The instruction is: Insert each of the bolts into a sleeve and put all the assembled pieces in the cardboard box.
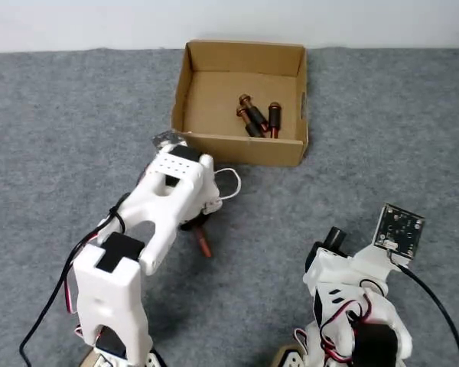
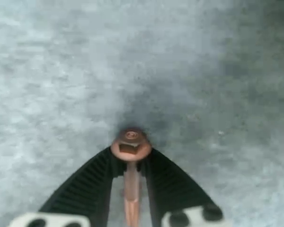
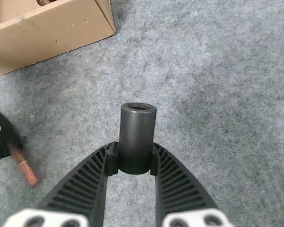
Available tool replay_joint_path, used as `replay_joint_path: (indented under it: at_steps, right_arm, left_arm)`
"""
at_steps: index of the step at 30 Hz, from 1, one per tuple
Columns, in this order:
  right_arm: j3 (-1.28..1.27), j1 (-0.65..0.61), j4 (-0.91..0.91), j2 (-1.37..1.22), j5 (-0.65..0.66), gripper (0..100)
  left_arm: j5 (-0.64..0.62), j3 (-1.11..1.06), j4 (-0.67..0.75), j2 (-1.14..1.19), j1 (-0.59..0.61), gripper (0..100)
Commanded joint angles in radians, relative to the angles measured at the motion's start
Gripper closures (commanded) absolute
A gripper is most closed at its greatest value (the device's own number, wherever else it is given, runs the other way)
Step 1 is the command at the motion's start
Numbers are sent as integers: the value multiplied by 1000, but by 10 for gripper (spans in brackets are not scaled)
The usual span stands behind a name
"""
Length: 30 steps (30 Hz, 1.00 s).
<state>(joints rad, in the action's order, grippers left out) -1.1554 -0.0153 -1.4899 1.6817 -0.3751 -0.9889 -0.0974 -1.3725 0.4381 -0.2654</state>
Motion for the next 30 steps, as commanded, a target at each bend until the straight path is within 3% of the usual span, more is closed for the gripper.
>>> replay_joint_path:
  at_steps: [1,6,13,22,30]
  right_arm:
    - [9,1,24,4,48,991]
    - [28,2,15,4,81,991]
    - [28,-4,15,4,83,991]
    - [29,-236,24,4,83,991]
    - [25,-352,134,4,215,991]
  left_arm:
    - [55,99,-140,-41,29,996]
    - [118,77,-158,-272,29,996]
    - [250,-185,32,-667,29,996]
    - [365,-685,374,-1172,35,996]
    - [385,-843,430,-1524,28,996]
